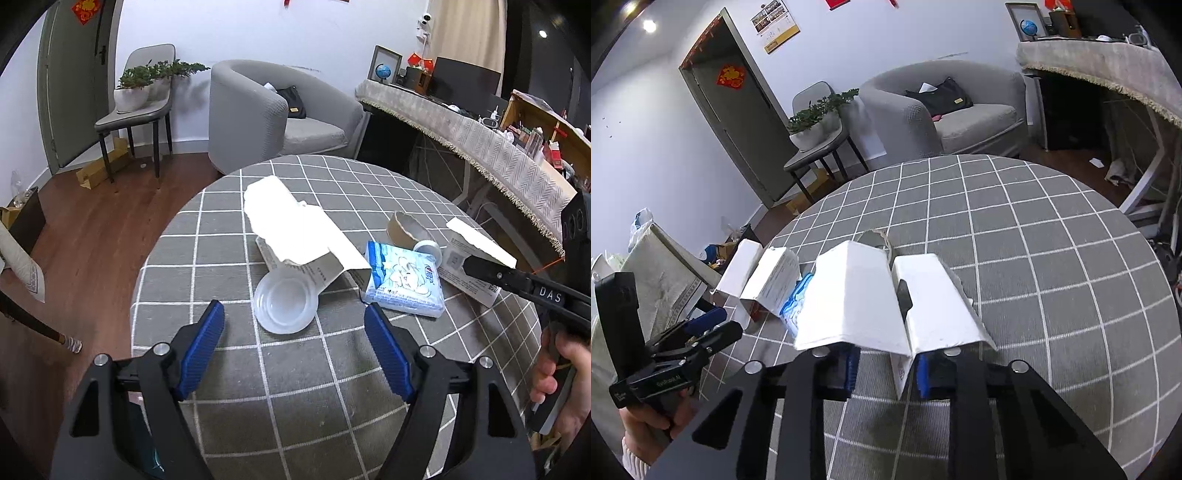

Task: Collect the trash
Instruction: 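Grasp the white cardboard box with the right gripper, then grasp the clear plastic lid with the left gripper while right holds the box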

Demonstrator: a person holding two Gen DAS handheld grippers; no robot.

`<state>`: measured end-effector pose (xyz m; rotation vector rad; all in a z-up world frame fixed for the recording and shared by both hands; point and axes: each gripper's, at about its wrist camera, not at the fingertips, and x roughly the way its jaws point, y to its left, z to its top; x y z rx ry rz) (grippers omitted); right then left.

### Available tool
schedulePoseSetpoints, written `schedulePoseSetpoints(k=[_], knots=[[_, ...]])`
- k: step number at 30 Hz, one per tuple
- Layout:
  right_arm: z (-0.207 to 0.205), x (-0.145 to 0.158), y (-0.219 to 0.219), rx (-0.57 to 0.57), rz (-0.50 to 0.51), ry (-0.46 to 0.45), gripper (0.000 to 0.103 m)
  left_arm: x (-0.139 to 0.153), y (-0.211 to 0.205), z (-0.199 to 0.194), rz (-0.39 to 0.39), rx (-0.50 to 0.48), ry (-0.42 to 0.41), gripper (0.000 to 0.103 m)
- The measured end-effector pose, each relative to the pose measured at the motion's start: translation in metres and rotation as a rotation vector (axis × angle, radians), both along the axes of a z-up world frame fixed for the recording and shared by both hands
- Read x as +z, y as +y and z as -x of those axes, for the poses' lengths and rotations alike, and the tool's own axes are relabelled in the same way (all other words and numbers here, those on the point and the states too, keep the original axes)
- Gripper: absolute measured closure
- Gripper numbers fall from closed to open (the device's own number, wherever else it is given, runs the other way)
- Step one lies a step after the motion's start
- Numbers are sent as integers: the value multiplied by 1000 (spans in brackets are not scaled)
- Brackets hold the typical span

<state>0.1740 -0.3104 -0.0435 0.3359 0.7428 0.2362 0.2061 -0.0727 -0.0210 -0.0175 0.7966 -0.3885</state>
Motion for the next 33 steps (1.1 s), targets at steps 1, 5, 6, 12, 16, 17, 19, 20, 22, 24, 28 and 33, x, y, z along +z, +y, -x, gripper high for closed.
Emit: schedulePoseSetpoints(k=[1,5,6,12,16,17,19,20,22,24,28,33], knots=[[0,-1,0,-2,5,-2,84,-1,0,-1,0,-2,4,27],[0,0,-1,-8,7,-10,97,-5,-1,-5,-3,3,12,27],[0,0,-2,-7,4,-12,99,-6,-1,-6,-3,4,15,27],[2,10,0,6,-3,-53,101,-9,3,-12,15,30,32,33],[3,15,-1,3,-5,-78,101,-5,9,-14,72,39,36,35],[3,15,-2,2,-11,-80,101,-5,10,-14,83,39,39,35],[3,14,-3,0,-28,-82,101,-7,14,-17,124,37,60,35],[3,14,-4,0,-33,-82,101,-8,15,-19,143,35,74,34],[3,14,-4,1,-37,-83,101,-8,17,-21,179,26,82,34],[3,14,-2,5,-33,-83,101,-9,20,-24,213,24,92,36],[3,15,1,12,-27,-85,101,-9,22,-23,205,24,94,55],[0,14,6,19,-16,-79,101,-8,18,-19,206,3,92,58]])
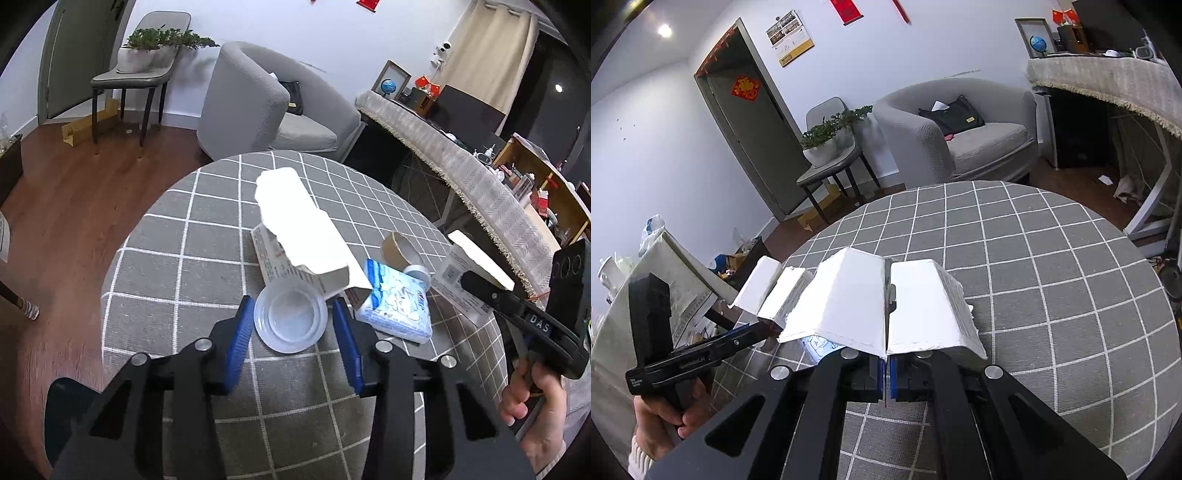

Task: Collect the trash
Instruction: 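Grasp the clear plastic lid with the left gripper while right holds the box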

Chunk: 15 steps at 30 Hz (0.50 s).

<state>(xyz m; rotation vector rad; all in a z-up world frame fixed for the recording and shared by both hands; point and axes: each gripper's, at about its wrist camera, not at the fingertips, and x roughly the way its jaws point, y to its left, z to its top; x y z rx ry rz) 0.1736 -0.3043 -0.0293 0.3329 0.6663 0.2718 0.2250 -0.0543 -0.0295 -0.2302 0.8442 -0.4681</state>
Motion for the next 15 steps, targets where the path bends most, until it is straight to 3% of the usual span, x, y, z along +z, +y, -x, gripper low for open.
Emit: schedulePoseSetpoints(k=[2,15], knots=[[0,0,0,0,-1,1,101,0,-2,2,-3,-7,0,62],[10,6,16,13,-19,-21,101,11,6,27,-40,-7,-38,62]])
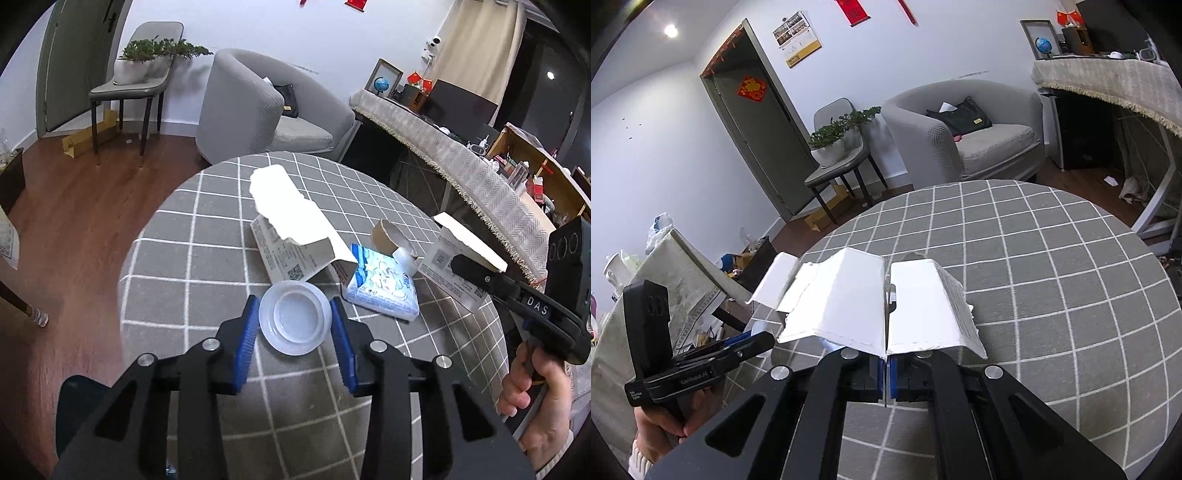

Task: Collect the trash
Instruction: 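Grasp the clear plastic lid with the left gripper while right holds the box, then carry the white box and clear lid over the teal bin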

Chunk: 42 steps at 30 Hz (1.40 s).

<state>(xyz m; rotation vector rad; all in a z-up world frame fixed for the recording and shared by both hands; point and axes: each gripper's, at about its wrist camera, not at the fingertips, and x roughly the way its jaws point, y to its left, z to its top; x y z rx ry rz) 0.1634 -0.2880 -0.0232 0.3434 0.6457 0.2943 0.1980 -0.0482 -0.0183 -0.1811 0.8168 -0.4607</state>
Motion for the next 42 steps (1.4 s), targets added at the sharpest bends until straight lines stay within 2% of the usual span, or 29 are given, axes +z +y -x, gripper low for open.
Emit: schedulePoseSetpoints(k=[8,16,25,34,42], knots=[[16,8,24,23,13,-47,101,10,16,25,-33,27,-38,62],[33,10,50,60,5,-68,101,7,34,50,-76,47,-44,62],[45,11,99,157,34,-84,101,2,62,70,-117,82,-48,62],[45,7,149,240,64,-86,101,-17,98,75,-160,125,-7,62],[41,3,203,325,69,-84,101,-54,139,78,-212,164,90,62]])
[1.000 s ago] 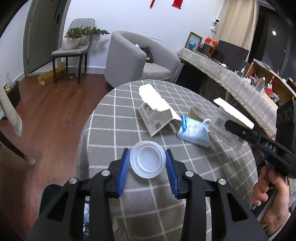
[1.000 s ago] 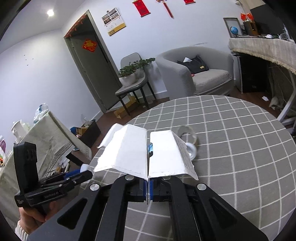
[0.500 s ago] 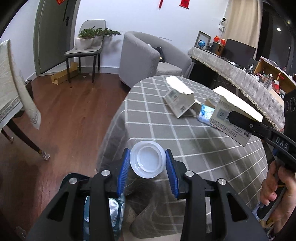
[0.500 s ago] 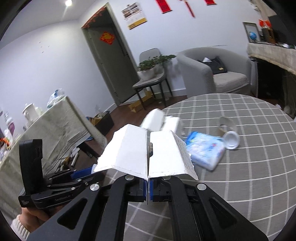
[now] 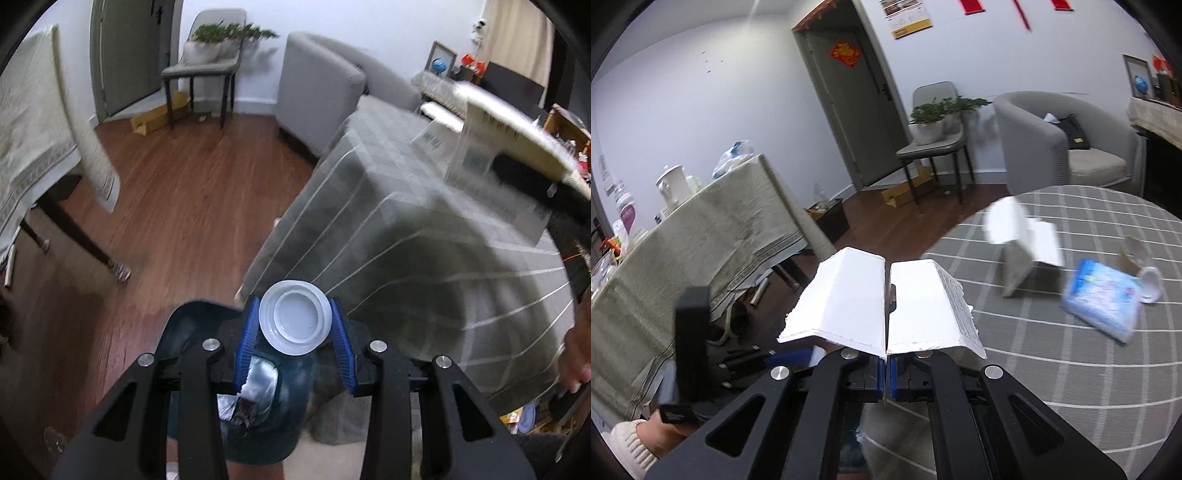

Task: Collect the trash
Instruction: 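Carry the white box and clear lid over the teal bin, then open the left gripper to drop the clear lid into the bin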

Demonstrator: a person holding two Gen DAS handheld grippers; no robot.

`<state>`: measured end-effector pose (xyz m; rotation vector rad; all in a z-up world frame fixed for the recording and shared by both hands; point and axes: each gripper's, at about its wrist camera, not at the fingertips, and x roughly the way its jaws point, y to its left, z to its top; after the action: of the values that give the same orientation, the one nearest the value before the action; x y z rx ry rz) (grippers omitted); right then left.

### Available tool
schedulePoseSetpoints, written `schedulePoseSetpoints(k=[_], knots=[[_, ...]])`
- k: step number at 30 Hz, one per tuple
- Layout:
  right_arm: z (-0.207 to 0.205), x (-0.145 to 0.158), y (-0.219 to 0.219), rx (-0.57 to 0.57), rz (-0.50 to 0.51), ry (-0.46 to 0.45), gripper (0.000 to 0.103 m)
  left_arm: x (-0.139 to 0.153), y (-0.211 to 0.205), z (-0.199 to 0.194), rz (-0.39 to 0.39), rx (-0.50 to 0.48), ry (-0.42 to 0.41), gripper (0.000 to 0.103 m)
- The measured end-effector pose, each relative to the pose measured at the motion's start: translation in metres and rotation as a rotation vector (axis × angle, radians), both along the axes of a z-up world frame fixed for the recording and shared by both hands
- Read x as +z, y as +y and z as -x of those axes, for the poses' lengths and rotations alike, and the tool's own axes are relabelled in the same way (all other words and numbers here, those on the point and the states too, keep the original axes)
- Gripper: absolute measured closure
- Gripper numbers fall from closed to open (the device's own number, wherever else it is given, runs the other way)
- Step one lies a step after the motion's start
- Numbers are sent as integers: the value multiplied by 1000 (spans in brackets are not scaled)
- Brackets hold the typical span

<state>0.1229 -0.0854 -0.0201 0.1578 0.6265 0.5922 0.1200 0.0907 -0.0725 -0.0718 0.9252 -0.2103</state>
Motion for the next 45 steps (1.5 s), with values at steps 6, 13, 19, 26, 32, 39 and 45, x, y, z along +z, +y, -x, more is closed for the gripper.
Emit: schedulePoseSetpoints(k=[6,13,19,26,32,39,45], knots=[[3,-6,44,71,19,7,101,-34,33,3,-18,44,95,62],[3,-15,88,128,58,25,101,-75,61,9,-48,65,193,62],[-1,-26,110,139,81,60,101,-113,72,16,-80,51,308,62],[-3,-35,128,159,104,80,101,-143,79,21,-106,29,386,58],[-9,-47,138,156,128,111,101,-138,93,23,-67,41,381,42],[-15,-62,149,157,167,152,101,-124,106,28,-57,64,341,40],[-22,-80,159,145,208,195,101,-91,123,29,-29,110,252,40]])
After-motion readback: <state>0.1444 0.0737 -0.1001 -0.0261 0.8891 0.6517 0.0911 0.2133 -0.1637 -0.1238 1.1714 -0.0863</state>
